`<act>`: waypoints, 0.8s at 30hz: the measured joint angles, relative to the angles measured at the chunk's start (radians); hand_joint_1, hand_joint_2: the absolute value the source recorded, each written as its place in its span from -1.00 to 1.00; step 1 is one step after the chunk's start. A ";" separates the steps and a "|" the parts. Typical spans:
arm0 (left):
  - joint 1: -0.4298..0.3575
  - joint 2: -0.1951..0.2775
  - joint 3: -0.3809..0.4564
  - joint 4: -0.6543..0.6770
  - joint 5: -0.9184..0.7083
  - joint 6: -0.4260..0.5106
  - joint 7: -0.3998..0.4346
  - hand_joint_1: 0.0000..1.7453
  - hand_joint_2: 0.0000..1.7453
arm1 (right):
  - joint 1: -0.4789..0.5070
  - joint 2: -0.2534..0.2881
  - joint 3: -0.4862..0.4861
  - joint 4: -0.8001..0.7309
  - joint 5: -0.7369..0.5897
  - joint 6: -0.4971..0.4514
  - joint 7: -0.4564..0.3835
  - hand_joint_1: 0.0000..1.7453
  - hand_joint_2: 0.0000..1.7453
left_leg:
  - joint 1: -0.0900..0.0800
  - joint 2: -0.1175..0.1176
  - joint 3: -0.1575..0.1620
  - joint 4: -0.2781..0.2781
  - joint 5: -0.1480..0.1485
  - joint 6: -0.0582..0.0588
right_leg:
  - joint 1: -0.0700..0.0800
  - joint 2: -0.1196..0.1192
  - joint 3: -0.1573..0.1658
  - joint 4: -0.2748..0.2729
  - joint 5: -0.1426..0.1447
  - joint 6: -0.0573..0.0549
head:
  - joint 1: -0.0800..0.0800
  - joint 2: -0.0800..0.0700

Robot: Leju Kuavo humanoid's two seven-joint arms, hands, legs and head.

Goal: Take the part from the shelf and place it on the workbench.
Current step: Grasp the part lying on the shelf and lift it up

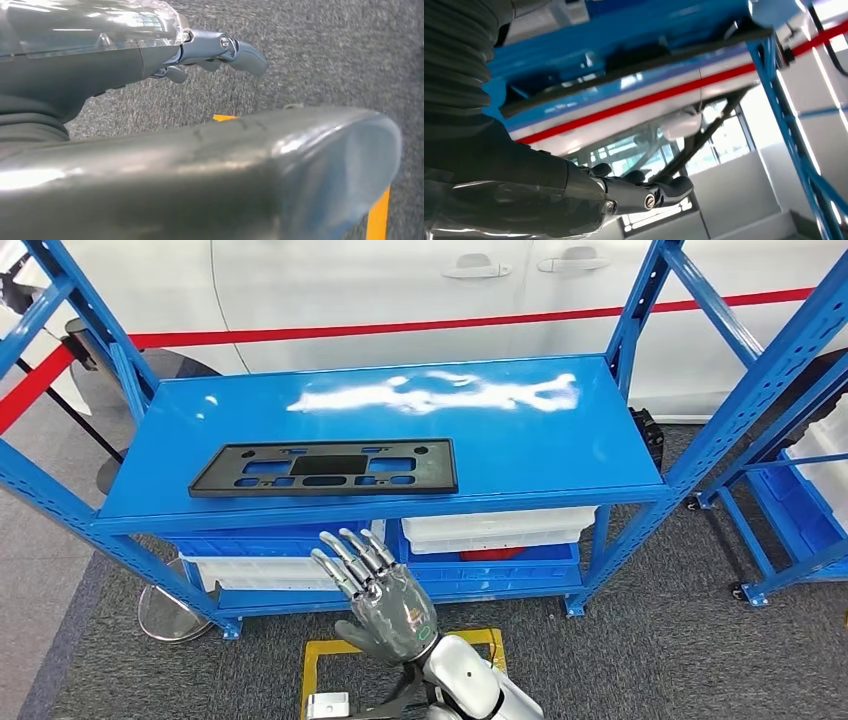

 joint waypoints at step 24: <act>-0.013 0.028 0.066 0.007 0.015 -0.200 -0.050 -1.00 -1.00 | -0.144 0.141 0.057 0.476 0.172 -0.113 0.200 -1.00 1.00 | -0.017 -0.002 0.153 -0.247 0.080 0.048 | 0.035 0.003 -0.035 0.009 0.019 -0.011 | -0.010 0.000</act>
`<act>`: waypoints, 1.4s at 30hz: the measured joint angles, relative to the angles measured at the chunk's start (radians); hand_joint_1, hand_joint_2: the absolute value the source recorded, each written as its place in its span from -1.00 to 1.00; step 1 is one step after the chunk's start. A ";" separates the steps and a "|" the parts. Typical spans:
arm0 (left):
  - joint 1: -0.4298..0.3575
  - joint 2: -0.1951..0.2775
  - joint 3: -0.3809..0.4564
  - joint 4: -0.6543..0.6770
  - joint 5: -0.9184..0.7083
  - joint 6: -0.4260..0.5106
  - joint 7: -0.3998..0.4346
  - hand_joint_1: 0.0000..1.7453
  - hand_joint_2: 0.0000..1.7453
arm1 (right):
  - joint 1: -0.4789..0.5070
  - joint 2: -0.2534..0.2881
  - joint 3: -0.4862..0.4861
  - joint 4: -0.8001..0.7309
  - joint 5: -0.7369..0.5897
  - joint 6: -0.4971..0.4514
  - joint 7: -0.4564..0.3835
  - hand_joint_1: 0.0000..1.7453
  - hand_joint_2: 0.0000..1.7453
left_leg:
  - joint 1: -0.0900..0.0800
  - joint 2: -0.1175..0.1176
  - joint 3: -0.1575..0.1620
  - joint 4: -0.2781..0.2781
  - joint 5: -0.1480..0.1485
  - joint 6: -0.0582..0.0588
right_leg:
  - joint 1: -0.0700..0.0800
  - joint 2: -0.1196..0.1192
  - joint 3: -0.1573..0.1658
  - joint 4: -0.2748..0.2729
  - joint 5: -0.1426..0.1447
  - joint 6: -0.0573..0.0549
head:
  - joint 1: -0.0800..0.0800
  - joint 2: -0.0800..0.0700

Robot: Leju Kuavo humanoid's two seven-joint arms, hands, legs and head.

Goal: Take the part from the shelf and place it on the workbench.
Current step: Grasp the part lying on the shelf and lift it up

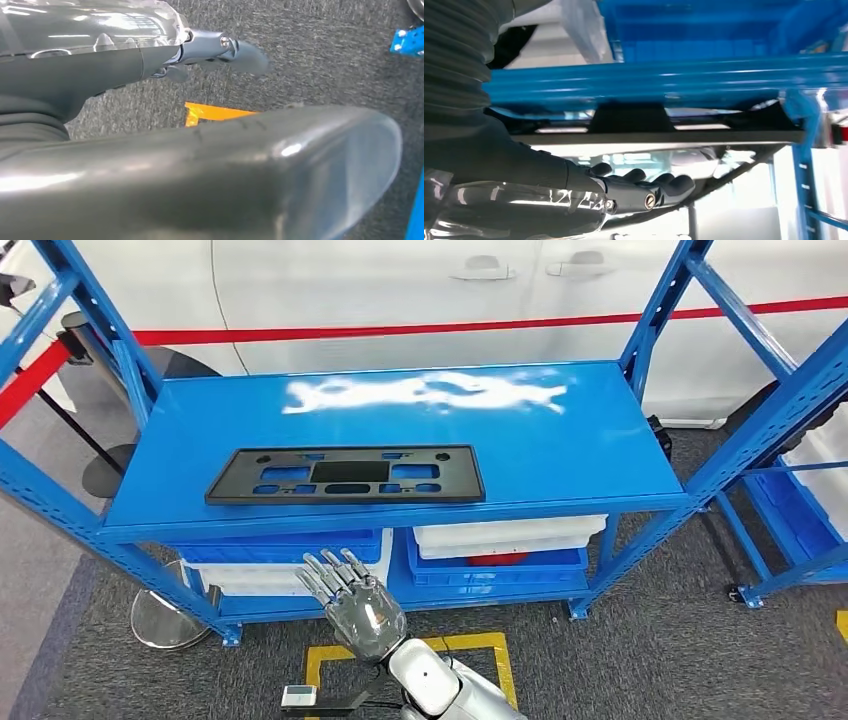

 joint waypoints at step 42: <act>0.000 0.055 0.011 0.004 -0.091 0.029 0.037 -1.00 -1.00 | -0.151 -0.013 -0.214 -0.022 0.119 0.320 0.181 1.00 1.00 | 0.021 0.002 -0.080 0.100 0.004 -0.049 | -0.014 0.017 0.020 0.002 -0.010 -0.005 | -0.003 0.000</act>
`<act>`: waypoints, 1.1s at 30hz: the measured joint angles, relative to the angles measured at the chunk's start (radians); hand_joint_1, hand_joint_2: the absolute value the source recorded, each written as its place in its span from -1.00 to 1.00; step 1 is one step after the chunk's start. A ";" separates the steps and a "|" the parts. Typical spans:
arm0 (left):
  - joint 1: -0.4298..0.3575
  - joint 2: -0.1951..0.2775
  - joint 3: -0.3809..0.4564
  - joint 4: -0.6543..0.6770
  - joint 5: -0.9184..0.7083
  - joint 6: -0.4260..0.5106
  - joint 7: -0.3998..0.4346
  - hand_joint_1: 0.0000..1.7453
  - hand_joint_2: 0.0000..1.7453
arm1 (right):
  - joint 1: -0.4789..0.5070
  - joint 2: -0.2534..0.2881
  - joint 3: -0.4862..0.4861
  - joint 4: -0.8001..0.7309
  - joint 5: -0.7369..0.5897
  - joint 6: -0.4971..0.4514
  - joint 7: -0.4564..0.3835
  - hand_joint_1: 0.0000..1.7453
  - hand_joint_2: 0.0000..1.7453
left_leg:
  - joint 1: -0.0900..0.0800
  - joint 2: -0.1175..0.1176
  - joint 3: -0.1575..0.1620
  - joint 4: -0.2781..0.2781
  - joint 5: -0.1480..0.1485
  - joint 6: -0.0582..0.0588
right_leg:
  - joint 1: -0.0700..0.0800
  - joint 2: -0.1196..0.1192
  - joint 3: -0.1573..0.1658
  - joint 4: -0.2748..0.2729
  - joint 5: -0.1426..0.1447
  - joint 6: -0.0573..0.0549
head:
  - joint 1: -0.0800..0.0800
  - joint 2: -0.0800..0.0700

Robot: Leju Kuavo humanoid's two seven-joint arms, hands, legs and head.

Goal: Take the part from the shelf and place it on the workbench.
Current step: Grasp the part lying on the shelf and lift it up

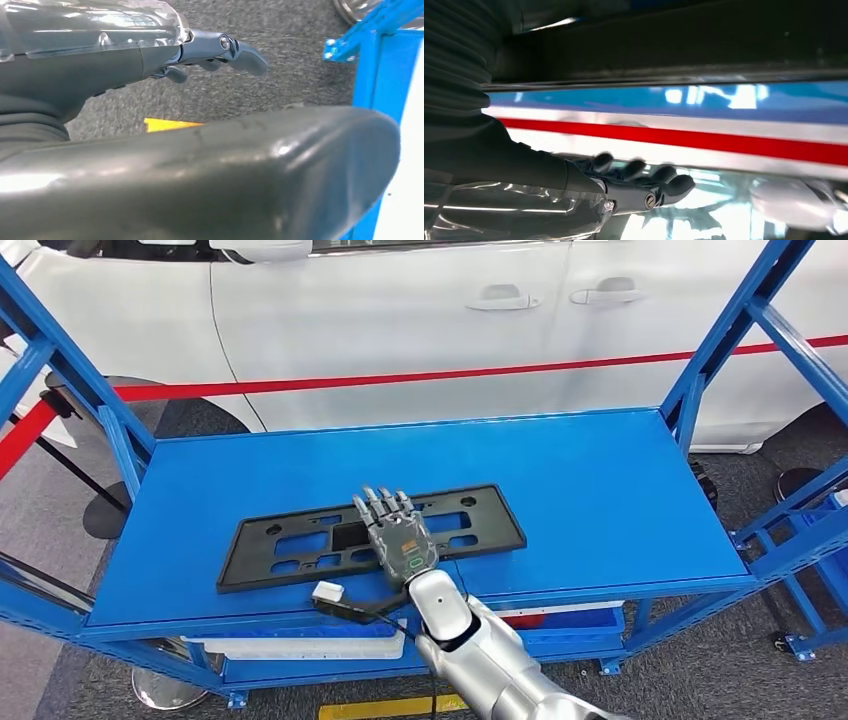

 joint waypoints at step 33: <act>0.008 -0.017 0.032 0.001 0.067 0.037 -0.020 -1.00 -1.00 | 0.117 -0.060 -0.177 -0.595 -0.818 -0.209 -0.443 1.00 1.00 | 0.001 0.000 0.039 -0.086 0.034 0.019 | -0.007 -0.011 -0.003 -0.003 0.003 0.030 | 0.007 0.000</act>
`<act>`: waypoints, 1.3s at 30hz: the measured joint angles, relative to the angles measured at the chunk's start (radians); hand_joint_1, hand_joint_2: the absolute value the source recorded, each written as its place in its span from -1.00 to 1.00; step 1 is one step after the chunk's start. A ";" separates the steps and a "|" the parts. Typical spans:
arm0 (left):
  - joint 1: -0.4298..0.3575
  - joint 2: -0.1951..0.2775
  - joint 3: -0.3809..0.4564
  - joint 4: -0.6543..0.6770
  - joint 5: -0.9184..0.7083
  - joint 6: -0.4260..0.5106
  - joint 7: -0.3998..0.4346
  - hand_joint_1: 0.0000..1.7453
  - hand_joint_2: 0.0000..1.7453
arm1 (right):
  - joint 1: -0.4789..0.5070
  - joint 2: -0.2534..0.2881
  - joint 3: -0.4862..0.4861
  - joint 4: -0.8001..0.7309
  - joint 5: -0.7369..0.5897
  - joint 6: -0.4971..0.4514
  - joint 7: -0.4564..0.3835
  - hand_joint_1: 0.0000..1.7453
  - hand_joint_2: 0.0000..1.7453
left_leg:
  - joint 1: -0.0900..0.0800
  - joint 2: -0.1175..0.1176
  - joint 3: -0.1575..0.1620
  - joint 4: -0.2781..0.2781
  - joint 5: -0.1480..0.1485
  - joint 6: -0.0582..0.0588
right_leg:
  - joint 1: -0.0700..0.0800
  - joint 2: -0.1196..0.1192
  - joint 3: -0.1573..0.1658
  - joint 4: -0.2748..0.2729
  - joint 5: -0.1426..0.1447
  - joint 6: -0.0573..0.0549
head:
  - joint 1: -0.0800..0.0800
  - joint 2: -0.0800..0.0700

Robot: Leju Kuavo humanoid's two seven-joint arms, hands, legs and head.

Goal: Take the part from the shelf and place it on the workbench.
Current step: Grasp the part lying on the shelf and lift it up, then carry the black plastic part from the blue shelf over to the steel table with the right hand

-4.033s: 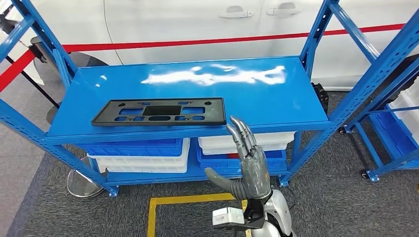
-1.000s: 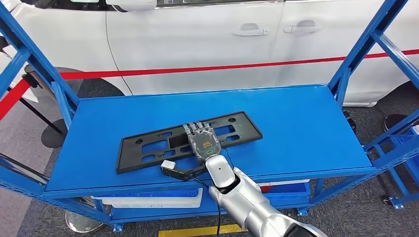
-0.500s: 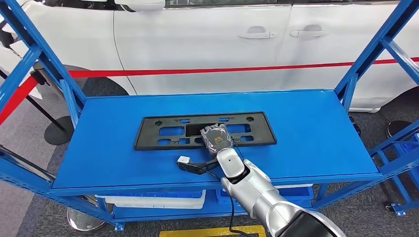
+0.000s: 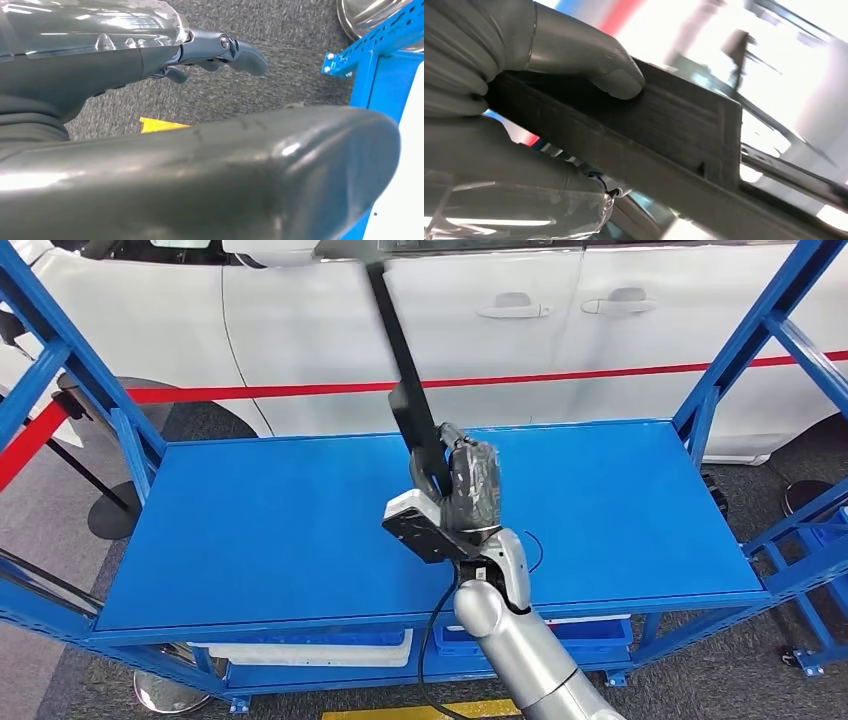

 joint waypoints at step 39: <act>-0.002 -0.074 0.082 0.000 0.030 0.094 0.088 -1.00 -1.00 | 0.911 -0.086 -0.250 -0.858 -0.711 0.377 -0.474 1.00 1.00 | -0.014 0.055 0.040 -0.036 -0.008 0.055 | -0.018 0.003 -0.139 0.240 -0.125 0.053 | 0.004 0.000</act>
